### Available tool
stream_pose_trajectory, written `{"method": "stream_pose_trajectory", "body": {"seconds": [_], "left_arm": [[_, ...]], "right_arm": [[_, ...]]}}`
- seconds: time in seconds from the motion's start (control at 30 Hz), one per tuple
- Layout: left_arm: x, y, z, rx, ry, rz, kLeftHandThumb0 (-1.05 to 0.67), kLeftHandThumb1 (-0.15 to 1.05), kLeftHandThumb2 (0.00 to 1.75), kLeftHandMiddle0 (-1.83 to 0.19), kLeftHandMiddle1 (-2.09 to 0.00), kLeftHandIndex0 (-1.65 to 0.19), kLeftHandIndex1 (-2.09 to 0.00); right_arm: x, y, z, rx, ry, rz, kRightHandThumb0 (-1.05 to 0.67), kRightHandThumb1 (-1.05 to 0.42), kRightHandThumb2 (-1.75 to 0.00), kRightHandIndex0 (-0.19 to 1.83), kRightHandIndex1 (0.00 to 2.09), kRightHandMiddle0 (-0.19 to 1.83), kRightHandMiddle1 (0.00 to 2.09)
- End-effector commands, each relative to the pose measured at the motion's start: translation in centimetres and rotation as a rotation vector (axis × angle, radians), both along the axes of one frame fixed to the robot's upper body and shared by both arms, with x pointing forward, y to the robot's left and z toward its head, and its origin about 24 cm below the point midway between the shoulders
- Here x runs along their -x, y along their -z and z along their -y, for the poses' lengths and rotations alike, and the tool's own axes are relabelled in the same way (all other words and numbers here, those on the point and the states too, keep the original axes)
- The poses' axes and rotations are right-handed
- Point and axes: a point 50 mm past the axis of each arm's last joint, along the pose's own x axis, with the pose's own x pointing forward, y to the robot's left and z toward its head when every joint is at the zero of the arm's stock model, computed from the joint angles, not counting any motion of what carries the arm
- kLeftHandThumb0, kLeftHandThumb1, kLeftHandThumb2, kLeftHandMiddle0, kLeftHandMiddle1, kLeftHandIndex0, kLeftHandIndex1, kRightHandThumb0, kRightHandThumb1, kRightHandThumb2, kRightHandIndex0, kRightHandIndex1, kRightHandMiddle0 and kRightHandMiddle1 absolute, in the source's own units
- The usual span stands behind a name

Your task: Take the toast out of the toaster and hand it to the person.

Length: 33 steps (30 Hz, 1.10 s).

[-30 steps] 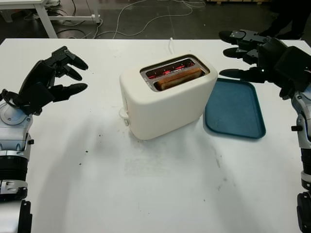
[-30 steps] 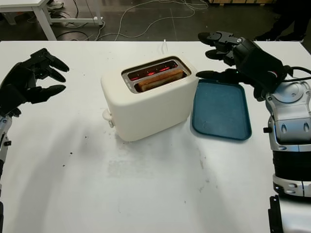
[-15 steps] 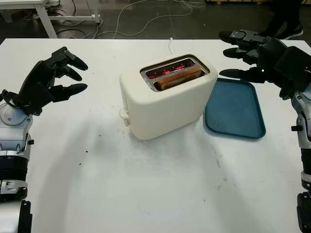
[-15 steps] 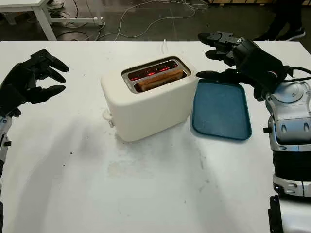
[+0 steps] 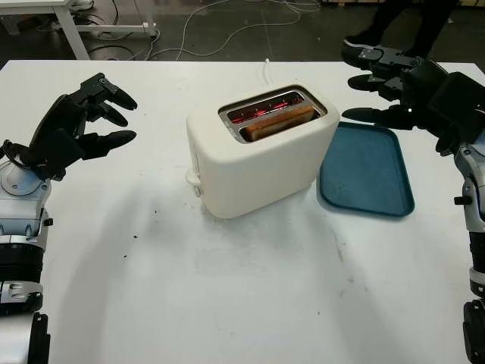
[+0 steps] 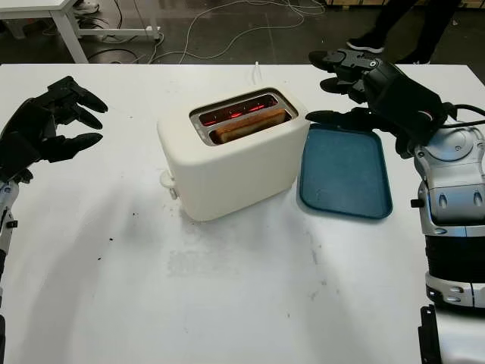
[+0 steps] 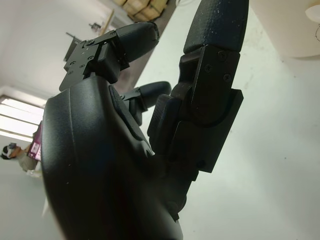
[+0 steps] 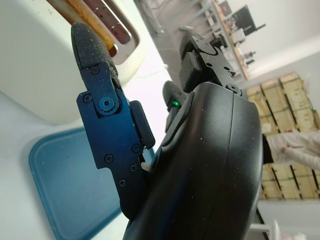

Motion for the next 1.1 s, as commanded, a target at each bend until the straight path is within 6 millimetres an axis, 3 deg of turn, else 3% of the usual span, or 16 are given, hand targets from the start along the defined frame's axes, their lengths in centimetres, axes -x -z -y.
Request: {"method": "stream_pose_trajectory", "body": {"seconds": [0.0,1.07], "left_arm": [[0.13,-0.14,-0.14,0.006,-0.004,0.015,-1.05,0.92,0.15,-0.16,-1.55,-0.16,-1.44],[0.07,-0.20,-0.10,0.015,0.003,0.013,-1.05,0.92,0.15,-0.16,-1.51,-0.18,-1.39]], "right_arm": [[0.08,-0.16,-0.13,0.000,-0.006,0.011,-0.67,-0.81,0.00,0.00,0.66,0.29,0.07],[-0.01,-0.30,-0.27,-0.020,-0.016,0.007,-0.62,-0.80,0.00,0.00,0.60,0.26,0.06]]}}
